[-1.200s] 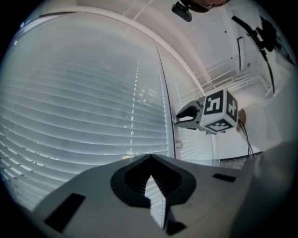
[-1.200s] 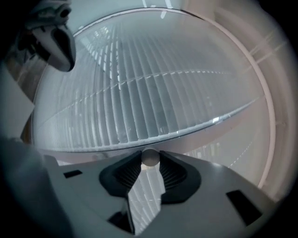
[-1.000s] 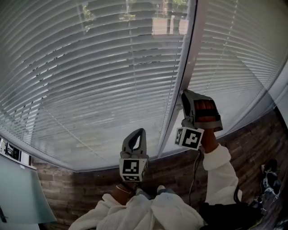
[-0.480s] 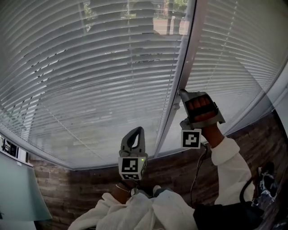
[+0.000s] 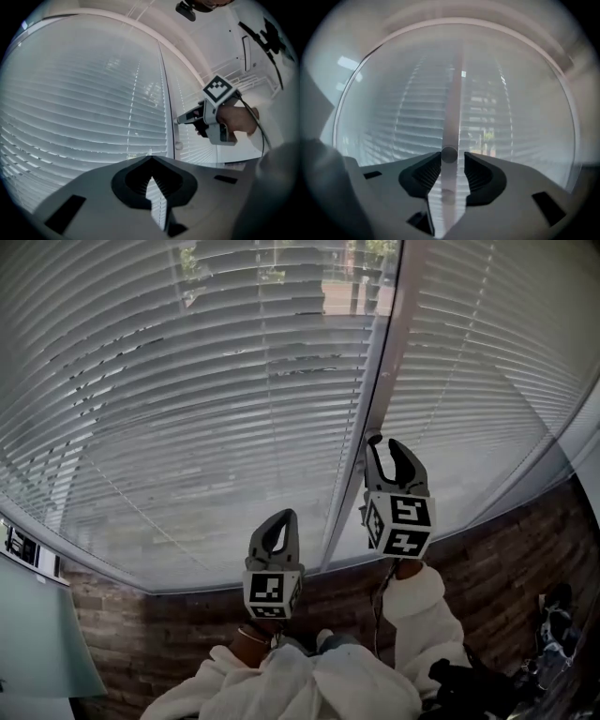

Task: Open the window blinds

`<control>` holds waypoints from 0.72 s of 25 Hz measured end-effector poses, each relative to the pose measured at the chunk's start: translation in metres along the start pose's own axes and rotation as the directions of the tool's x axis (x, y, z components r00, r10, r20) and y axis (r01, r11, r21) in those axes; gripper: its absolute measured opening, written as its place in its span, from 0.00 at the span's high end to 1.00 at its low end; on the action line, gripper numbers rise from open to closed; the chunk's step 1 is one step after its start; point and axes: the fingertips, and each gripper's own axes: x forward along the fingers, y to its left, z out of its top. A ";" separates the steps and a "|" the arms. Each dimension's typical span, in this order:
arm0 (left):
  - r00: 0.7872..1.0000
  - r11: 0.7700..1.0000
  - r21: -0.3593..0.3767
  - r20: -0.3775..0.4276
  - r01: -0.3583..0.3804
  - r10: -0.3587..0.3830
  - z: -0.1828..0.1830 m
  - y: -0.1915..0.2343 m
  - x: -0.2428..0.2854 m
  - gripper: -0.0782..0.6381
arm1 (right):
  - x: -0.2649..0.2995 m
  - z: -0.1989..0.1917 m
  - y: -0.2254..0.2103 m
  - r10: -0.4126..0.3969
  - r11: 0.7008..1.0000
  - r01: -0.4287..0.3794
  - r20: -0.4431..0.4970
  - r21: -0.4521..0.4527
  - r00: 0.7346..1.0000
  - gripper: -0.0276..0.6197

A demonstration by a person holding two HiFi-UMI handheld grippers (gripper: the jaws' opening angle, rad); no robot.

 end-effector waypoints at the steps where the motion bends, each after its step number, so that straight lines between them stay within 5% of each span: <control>1: 1.000 1.000 -0.001 -0.003 0.006 -0.006 0.001 -0.001 0.000 0.89 | 0.002 -0.002 -0.001 0.020 0.975 -0.021 0.007 0.220 1.000 0.74; 2: 1.000 1.000 0.003 -0.003 0.014 -0.014 0.003 -0.003 0.000 0.89 | 0.004 -0.004 -0.001 0.038 0.911 -0.043 0.020 0.411 0.999 0.74; 5: 0.999 0.999 0.025 0.001 0.047 -0.047 0.002 -0.008 -0.001 0.89 | 0.009 -0.006 0.000 0.058 0.602 -0.094 0.073 0.793 0.996 0.74; 7: 0.998 0.997 0.035 -0.003 0.065 -0.065 0.000 -0.010 -0.003 0.89 | 0.010 -0.006 -0.002 0.048 0.441 -0.101 0.089 0.892 0.995 0.74; 10: 0.997 0.997 0.035 -0.003 0.075 -0.075 -0.002 -0.006 -0.006 0.89 | 0.011 -0.006 -0.008 0.011 0.281 -0.091 0.092 0.955 0.996 0.75; 13: 0.996 0.996 0.024 -0.009 0.085 -0.085 -0.003 -0.002 -0.008 0.89 | 0.015 -0.007 -0.010 -0.001 0.185 -0.068 0.069 0.980 0.998 0.75; 18: 0.996 0.996 0.016 0.004 0.090 -0.090 -0.002 0.003 -0.009 0.89 | 0.016 -0.008 -0.008 -0.018 0.197 -0.064 0.069 0.978 0.997 0.75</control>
